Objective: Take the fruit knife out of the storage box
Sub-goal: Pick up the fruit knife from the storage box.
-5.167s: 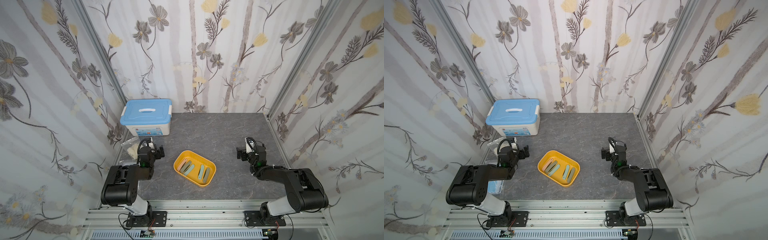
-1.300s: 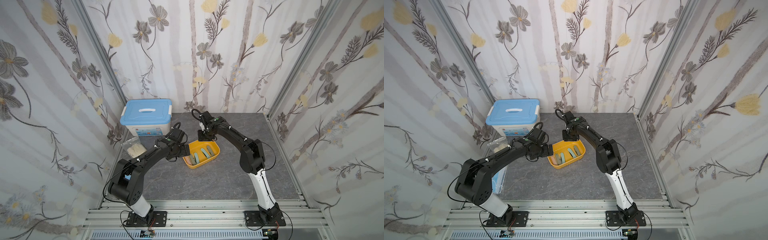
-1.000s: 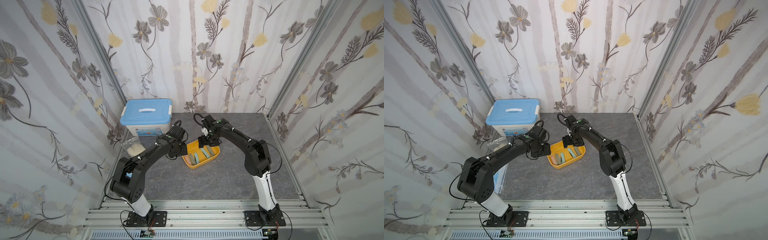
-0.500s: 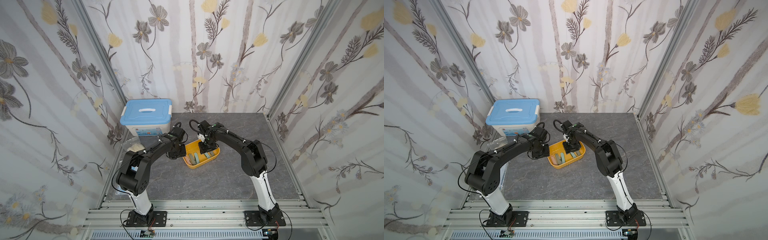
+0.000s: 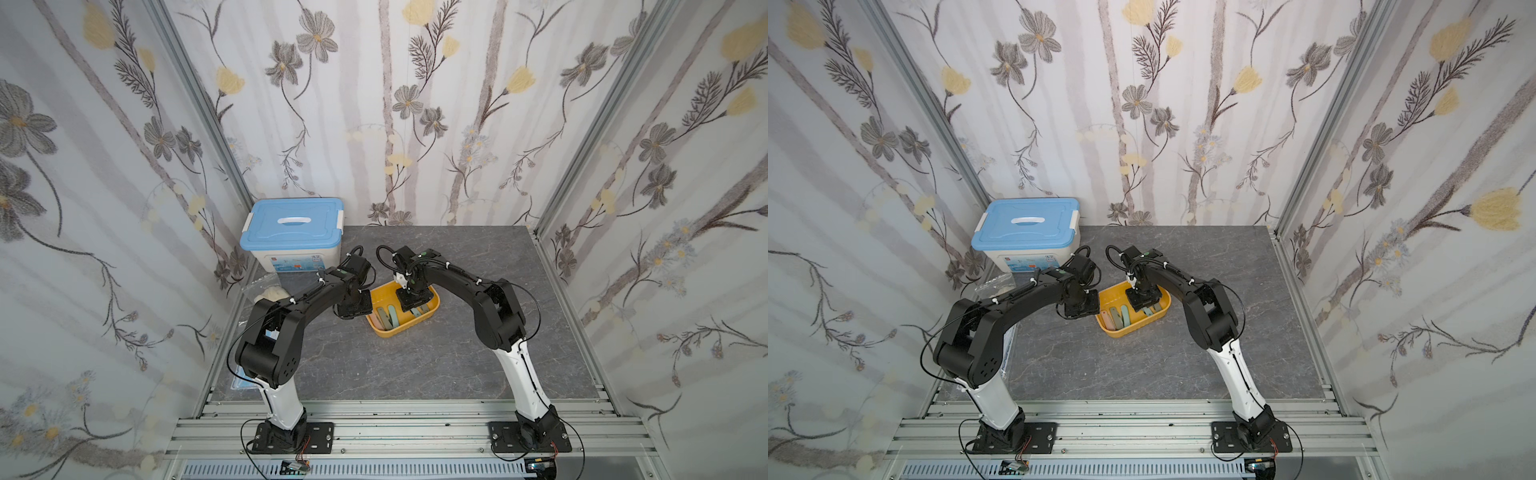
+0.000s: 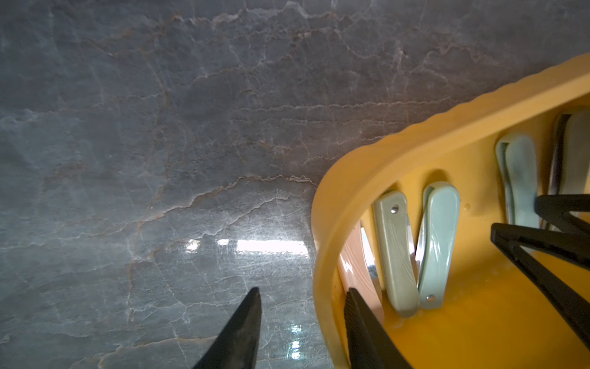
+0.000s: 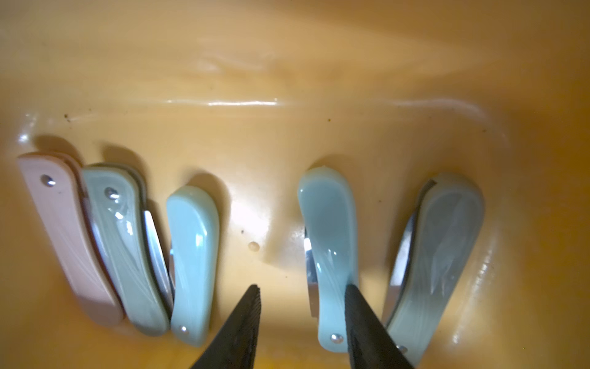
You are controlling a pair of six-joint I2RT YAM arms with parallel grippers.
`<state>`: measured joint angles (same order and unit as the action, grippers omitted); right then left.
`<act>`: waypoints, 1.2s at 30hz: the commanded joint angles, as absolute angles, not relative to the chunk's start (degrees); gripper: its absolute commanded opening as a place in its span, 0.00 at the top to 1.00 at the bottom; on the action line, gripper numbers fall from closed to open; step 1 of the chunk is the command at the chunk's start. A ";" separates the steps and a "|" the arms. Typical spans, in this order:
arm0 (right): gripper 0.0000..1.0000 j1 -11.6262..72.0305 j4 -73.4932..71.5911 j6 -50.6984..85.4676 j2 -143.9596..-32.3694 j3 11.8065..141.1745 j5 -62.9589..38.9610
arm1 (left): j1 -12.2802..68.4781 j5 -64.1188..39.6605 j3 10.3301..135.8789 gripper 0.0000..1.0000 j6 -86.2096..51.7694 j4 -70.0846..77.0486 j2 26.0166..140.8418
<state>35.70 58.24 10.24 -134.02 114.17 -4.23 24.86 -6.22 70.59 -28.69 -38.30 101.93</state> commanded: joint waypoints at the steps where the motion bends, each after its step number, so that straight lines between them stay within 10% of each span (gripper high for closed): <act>1: 0.54 35.59 59.23 9.41 -134.96 114.53 -2.19 | 24.81 -6.29 70.51 0.54 -28.14 -38.24 102.04; 12: 0.56 35.46 59.24 9.33 -136.94 115.18 -0.62 | 24.81 -4.57 72.30 0.47 -25.63 -39.85 99.32; 28: 0.61 37.11 59.44 11.46 -136.73 115.09 1.12 | 24.09 -13.62 63.24 0.00 -17.06 -32.94 77.51; 36: 0.66 37.35 59.85 13.27 -137.92 116.18 0.55 | 23.68 -21.78 58.39 0.00 -17.90 -27.65 73.17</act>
